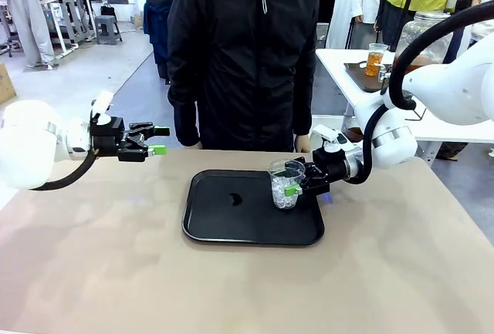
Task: Pour the drink into the iced cup.
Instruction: Pick up the iced cup indicated by the human and present it to them.
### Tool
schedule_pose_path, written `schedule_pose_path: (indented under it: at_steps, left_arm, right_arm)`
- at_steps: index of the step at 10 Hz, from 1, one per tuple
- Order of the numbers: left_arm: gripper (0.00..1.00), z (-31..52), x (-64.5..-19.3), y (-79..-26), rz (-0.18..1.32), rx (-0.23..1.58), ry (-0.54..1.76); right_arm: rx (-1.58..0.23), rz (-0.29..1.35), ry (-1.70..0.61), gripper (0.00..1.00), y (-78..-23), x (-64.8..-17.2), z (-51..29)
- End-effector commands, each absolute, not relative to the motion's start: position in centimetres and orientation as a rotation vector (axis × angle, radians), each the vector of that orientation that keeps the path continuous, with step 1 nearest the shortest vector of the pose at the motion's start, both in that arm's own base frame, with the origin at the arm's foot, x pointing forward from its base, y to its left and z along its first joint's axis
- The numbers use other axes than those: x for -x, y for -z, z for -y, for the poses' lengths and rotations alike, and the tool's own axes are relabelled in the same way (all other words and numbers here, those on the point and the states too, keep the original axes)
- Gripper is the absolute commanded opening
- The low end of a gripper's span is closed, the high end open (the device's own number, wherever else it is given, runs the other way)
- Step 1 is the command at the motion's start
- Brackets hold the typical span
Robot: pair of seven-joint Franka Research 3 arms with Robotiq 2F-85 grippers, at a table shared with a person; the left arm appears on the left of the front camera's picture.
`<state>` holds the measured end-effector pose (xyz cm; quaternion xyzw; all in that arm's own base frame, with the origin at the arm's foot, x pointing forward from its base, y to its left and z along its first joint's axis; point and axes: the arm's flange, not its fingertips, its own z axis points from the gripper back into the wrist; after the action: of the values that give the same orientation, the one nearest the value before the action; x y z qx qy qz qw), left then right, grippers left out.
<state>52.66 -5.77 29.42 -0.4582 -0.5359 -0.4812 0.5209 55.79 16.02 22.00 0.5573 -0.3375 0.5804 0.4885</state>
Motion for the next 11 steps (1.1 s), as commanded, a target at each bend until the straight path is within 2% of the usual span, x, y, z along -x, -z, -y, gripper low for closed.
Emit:
schedule_pose_path:
  at_steps: [1,5,7,9,10,11]
  left_arm:
    - [1.00,5.8,-52.8,-29.7,1.283,1.103,1.149]
    - [1.00,5.8,-52.8,-29.7,1.283,1.103,1.149]
    - [1.00,5.8,-52.8,-29.7,1.283,1.103,1.149]
    - [1.00,5.8,-52.8,-29.7,1.283,1.103,1.149]
    - [1.00,5.8,-52.8,-29.7,1.283,1.103,1.149]
    - [1.00,5.8,-52.8,-29.7,1.283,1.103,1.149]
  right_arm:
    - [-1.353,0.883,-1.437,0.76,-26.3,-56.4,-15.3]
    - [-1.253,1.057,-1.398,0.76,-35.7,-57.6,-14.8]
    - [-1.219,1.107,-1.297,0.76,-39.3,-58.9,-15.0]
    - [-1.208,1.140,-1.262,0.76,-41.1,-59.6,-15.1]
    - [-1.188,1.096,-1.244,0.76,-40.8,-60.1,-15.4]
    - [-1.217,1.134,-1.313,0.76,-40.4,-59.1,-14.3]
